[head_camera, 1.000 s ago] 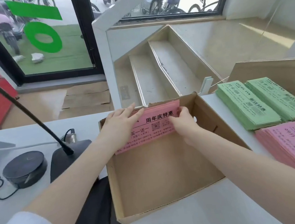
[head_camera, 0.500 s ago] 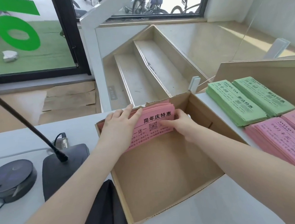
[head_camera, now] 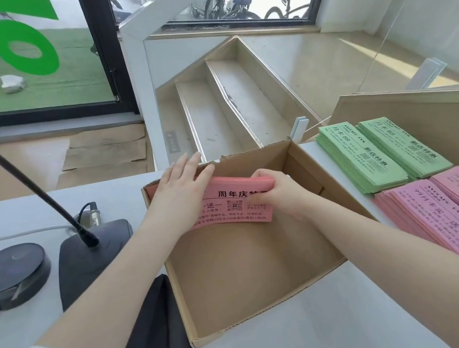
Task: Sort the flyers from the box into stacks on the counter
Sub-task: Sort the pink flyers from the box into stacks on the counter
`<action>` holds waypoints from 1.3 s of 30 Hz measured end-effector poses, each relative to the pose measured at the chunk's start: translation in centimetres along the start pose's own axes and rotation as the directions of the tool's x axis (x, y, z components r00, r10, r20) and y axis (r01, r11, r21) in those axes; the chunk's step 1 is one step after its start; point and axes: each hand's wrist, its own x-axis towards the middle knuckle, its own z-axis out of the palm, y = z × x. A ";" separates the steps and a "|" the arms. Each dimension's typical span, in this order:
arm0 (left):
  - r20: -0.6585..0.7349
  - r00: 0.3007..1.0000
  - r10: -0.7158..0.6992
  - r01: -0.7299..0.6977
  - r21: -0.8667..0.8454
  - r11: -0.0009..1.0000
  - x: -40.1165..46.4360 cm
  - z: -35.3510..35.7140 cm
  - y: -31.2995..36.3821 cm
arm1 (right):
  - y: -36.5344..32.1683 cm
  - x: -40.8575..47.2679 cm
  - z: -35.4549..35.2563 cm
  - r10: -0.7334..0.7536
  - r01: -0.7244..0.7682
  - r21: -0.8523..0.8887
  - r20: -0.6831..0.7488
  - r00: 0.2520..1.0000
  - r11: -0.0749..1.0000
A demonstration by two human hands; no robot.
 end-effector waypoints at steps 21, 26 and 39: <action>-0.119 0.893 -0.434 -0.023 -0.975 0.220 -12.1 -7.5 15.7 | 2.2 -20.0 -9.8 -0.306 0.409 0.457 -0.284 0.909 0.790; -0.056 0.917 -0.395 0.062 -0.958 0.279 -17.4 -3.9 20.0 | 7.9 -24.2 -9.2 -0.162 0.233 0.409 -0.202 0.966 0.882; 0.266 0.735 -0.624 0.262 -0.960 -0.101 -19.9 -2.4 25.2 | 9.9 -27.5 -7.2 -0.332 0.336 -0.048 -0.333 0.882 0.940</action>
